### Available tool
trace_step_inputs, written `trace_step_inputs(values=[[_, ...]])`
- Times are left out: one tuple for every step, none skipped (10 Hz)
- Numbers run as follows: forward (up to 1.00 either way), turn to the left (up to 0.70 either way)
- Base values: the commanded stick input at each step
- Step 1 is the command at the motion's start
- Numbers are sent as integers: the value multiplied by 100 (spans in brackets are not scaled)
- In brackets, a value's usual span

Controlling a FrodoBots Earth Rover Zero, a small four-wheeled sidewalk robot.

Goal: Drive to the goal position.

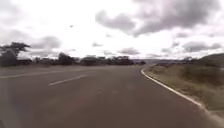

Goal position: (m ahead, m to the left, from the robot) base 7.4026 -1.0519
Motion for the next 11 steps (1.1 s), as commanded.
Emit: trace_step_inputs(values=[[69, -14], [69, -14], [69, -14], [69, -14], [69, -13], [69, -10], [69, -6], [69, -2], [69, 0], [69, 0], [69, 0]])
